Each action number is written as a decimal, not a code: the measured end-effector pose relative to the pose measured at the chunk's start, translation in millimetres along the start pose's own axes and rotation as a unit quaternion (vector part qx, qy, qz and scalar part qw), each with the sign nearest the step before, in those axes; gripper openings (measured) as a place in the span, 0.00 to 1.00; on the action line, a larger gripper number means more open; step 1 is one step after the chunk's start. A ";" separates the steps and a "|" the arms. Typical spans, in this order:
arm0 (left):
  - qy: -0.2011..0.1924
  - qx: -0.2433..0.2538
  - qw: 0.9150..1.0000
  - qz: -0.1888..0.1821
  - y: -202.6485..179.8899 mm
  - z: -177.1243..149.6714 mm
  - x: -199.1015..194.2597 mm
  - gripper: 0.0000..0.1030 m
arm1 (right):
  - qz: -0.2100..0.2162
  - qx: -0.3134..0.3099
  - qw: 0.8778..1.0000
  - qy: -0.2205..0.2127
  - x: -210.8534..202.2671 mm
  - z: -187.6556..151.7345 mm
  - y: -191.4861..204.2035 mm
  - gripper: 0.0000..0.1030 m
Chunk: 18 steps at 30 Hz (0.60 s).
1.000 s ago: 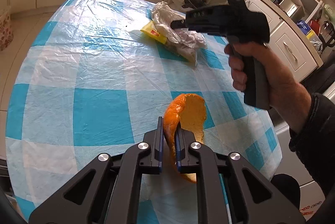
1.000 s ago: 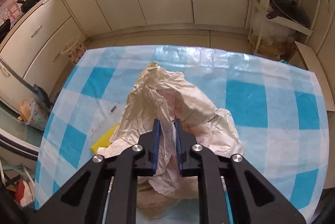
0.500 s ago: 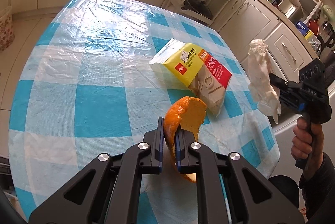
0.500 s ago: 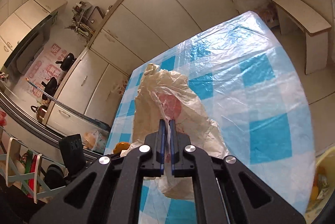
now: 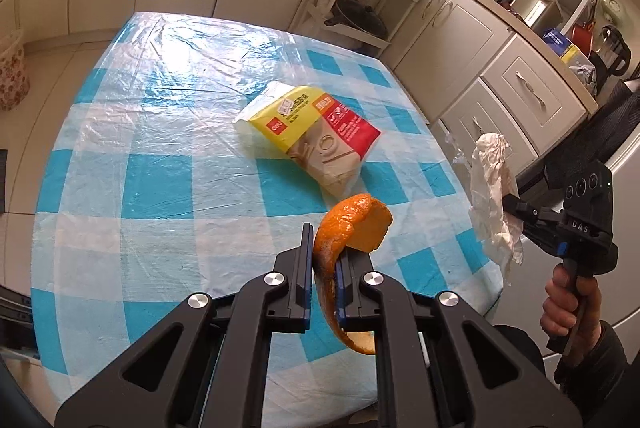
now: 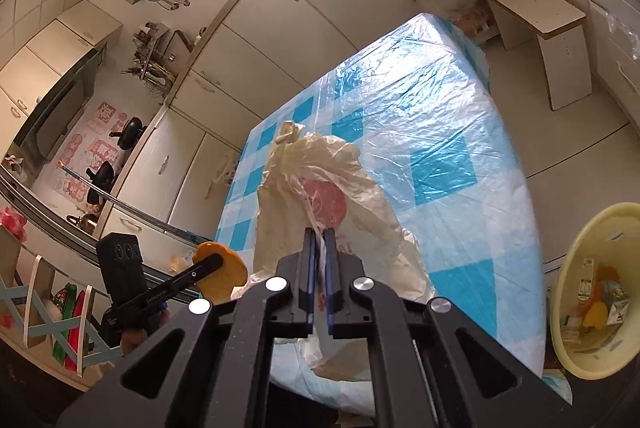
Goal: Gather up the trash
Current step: 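Lift the white plastic bag with the right gripper while the left gripper holds the peel, then carry peel and bag to the yellow bucket and open both grippers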
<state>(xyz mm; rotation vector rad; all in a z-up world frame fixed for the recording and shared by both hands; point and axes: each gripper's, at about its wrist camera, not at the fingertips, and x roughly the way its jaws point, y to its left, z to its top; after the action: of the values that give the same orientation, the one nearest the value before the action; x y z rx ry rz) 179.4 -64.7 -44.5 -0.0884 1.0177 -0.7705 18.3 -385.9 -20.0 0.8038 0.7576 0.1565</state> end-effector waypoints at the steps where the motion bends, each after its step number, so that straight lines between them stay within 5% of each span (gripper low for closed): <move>1: -0.001 0.004 1.000 -0.002 -6.7 0.3 -3.5 0.08 | -0.002 0.000 1.000 -0.006 -6.7 -2.1 -1.5 0.05; 10: -0.002 0.079 0.996 -0.027 -102.6 -0.7 -18.4 0.08 | -0.050 -0.010 0.997 -0.057 -70.5 -26.1 -24.6 0.05; 18: 0.019 0.167 0.985 -0.040 -201.6 -13.9 1.2 0.08 | -0.087 0.000 0.993 -0.084 -107.7 -42.5 -56.4 0.05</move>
<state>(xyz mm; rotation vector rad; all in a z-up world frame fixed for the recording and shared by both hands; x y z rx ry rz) 60.4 -210.3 29.2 0.1756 0.9126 -1.0097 -97.1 -443.1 -19.1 0.7370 0.6646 -0.0681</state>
